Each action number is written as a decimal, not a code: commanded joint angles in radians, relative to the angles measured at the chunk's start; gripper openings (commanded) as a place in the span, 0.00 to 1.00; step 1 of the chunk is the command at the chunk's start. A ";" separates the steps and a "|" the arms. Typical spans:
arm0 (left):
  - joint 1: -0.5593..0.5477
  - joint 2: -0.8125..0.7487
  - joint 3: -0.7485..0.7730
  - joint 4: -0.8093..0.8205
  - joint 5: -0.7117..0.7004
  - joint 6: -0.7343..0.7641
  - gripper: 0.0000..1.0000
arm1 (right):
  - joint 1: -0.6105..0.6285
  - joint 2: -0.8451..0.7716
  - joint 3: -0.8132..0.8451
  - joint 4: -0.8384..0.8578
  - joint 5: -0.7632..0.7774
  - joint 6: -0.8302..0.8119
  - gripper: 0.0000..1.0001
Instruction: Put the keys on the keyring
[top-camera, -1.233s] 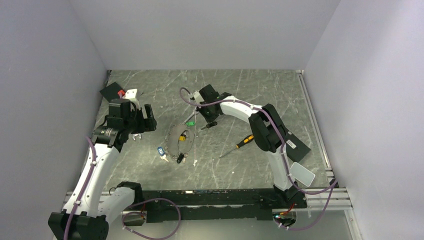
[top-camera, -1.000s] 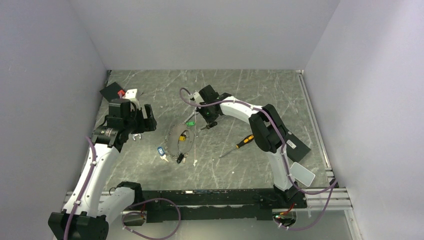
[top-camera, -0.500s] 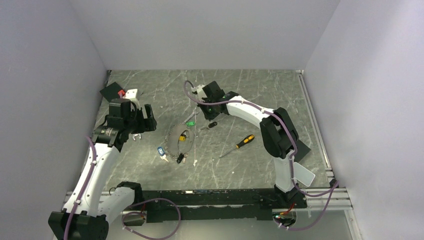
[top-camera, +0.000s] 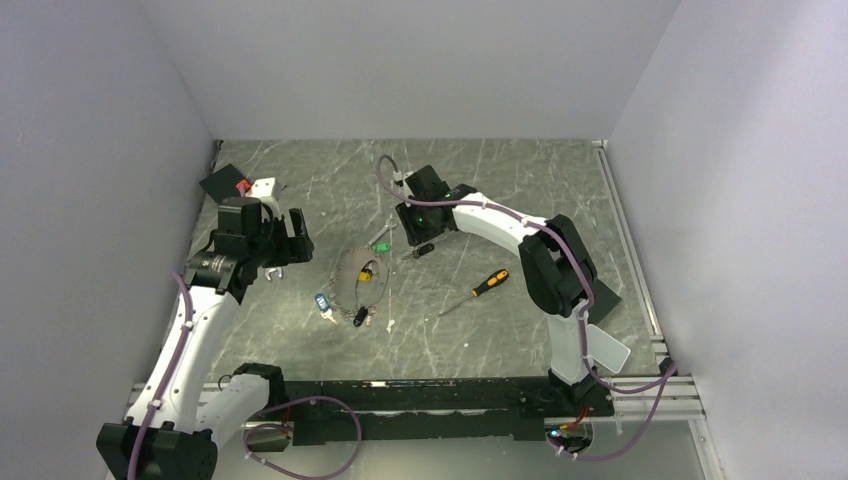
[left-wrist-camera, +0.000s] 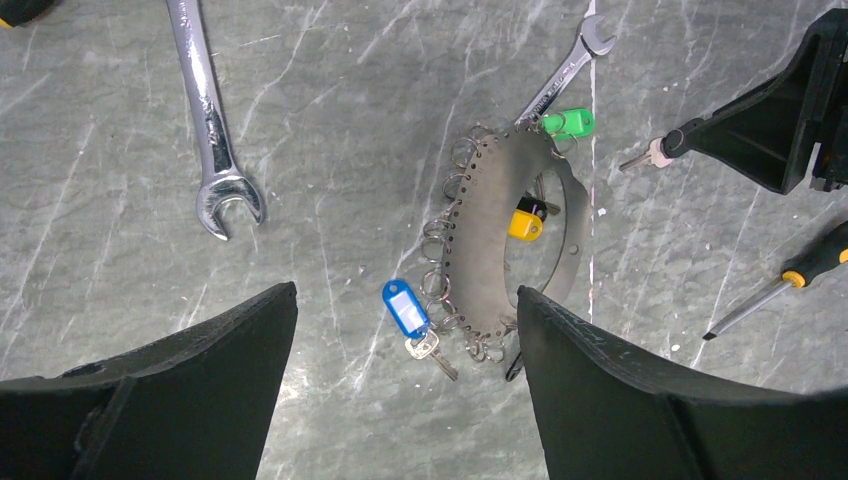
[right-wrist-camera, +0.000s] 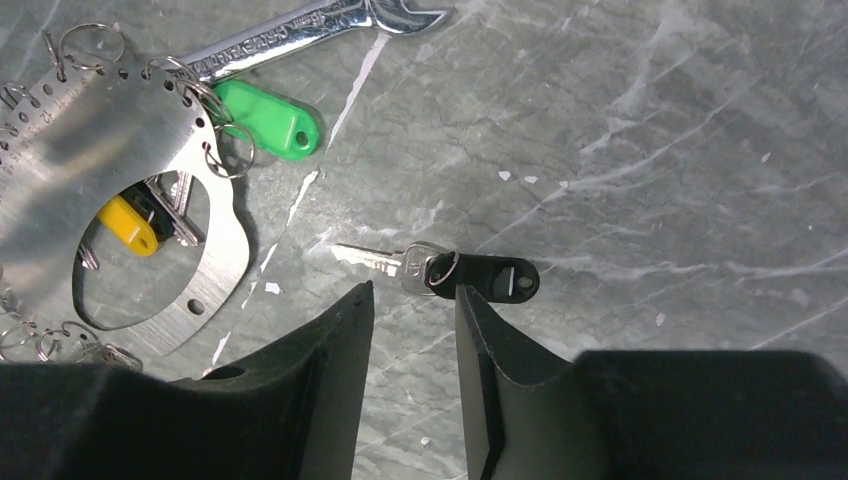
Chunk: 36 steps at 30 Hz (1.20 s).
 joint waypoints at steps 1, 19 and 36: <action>-0.003 -0.007 0.018 0.030 0.020 0.012 0.85 | 0.003 0.007 0.003 0.003 0.032 0.073 0.37; -0.003 -0.011 0.016 0.030 0.024 0.012 0.85 | 0.003 0.093 0.047 -0.018 0.057 0.075 0.26; -0.003 -0.012 0.016 0.030 0.020 0.011 0.85 | 0.004 0.053 0.017 0.000 0.084 0.035 0.00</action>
